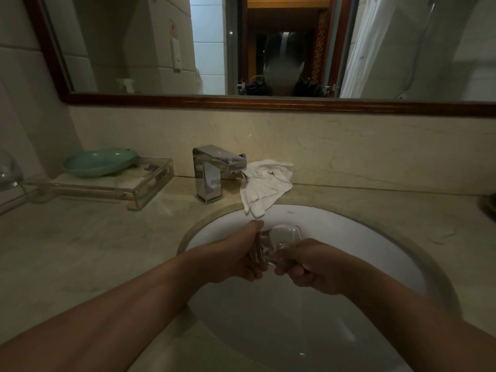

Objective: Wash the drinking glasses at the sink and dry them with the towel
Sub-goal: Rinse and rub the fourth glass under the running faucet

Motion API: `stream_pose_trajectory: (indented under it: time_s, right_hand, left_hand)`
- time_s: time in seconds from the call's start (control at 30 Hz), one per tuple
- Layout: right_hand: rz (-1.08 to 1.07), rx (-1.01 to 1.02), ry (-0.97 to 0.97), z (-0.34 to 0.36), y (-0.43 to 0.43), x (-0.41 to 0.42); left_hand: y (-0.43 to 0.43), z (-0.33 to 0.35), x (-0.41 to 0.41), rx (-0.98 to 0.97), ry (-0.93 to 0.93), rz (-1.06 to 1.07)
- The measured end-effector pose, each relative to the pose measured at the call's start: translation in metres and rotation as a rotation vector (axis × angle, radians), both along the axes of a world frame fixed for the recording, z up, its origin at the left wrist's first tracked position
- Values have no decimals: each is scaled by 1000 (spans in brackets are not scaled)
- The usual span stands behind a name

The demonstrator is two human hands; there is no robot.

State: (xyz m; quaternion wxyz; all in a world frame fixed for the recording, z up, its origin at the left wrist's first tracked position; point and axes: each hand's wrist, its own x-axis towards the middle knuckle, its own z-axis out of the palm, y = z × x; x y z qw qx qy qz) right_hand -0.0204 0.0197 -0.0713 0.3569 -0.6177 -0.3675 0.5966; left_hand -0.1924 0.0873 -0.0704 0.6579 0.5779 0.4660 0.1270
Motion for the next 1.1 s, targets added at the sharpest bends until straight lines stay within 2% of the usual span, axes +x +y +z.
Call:
stream_pose_trajectory:
  time_s: [0.07,0.17,0.37,0.57,0.7,0.77,0.9,1.1]
  right_hand:
    - [64,-8,69,2,0,2]
    - [126,12,51,3,-2,5]
    - [19,41,-289,2,-2,4]
    - [24,39,-68,2,-1,-4]
    - [122,83,-181,-1,-3,-3]
    - [59,117,-224,-1,-4,-3]
    - [-71,75,-170,0,-2,-2]
    - [29,25,-93,-2,1,4]
  left_hand:
    - [2,0,0,-5,-27,7]
    - [3,-1,-2,1,-24,10]
    - [-2,0,-2,65,75,-38]
    - [-5,0,1,191,164,28]
    - [-5,-3,-1,179,146,17]
    - [-3,-4,-1,169,137,6]
    - [0,-6,0,143,74,17]
    - [2,1,0,50,-71,57]
